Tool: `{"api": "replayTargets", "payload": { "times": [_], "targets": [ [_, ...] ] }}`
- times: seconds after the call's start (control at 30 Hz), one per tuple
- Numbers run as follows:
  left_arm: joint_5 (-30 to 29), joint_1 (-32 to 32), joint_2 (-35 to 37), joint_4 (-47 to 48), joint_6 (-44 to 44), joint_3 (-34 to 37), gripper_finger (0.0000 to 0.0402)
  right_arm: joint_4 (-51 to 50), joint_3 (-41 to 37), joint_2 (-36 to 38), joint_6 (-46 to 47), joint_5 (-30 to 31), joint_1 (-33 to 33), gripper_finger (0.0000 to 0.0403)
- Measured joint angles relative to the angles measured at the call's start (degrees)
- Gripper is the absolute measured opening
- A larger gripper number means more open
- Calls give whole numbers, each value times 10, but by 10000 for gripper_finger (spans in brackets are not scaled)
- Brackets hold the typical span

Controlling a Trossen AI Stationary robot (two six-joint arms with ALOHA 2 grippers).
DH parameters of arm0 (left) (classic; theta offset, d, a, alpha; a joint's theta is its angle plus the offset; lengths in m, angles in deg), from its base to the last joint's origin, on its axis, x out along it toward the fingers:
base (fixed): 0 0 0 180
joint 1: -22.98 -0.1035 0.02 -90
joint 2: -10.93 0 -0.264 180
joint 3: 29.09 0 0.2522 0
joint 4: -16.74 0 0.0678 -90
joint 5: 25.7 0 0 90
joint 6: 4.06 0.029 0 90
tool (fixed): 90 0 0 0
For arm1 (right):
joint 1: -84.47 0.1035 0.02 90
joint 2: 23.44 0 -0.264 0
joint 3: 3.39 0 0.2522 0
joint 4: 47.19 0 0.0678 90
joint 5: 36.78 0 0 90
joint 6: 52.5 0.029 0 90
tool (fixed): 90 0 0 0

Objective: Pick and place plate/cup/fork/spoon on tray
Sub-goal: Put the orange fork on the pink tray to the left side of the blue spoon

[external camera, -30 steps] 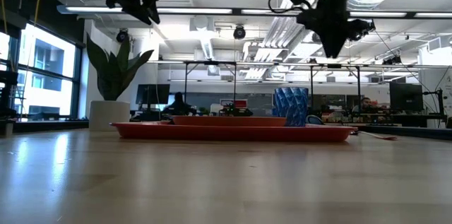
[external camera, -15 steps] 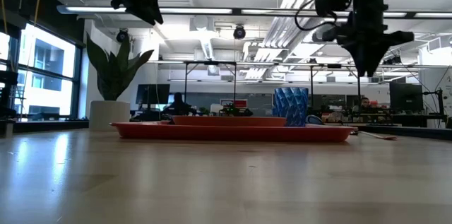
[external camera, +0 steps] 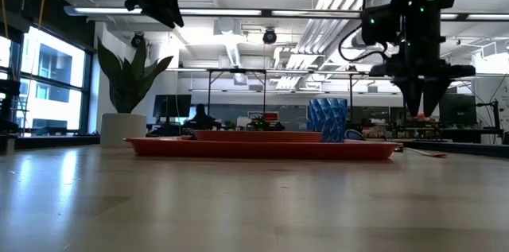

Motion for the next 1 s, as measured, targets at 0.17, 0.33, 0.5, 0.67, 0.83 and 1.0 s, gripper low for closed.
{"api": "replayTargets", "payload": {
  "times": [0.17,0.33,0.5,0.67,0.83,1.0],
  "targets": [
    [0,0,0,0,0,0,141,42,-32,0,-8,15,-17,124],
    [0,0,0,0,0,0,141,105,-63,0,-16,15,-44,124],
    [0,0,0,0,0,0,141,144,-84,0,-17,15,-68,124],
    [0,0,0,0,-11,0,141,168,-94,0,-31,23,-82,124],
    [-1,0,0,0,-21,0,141,206,-113,0,-31,26,-89,124],
    [-1,0,0,0,-21,0,141,231,-129,0,-26,27,-89,124]
  ]
}}
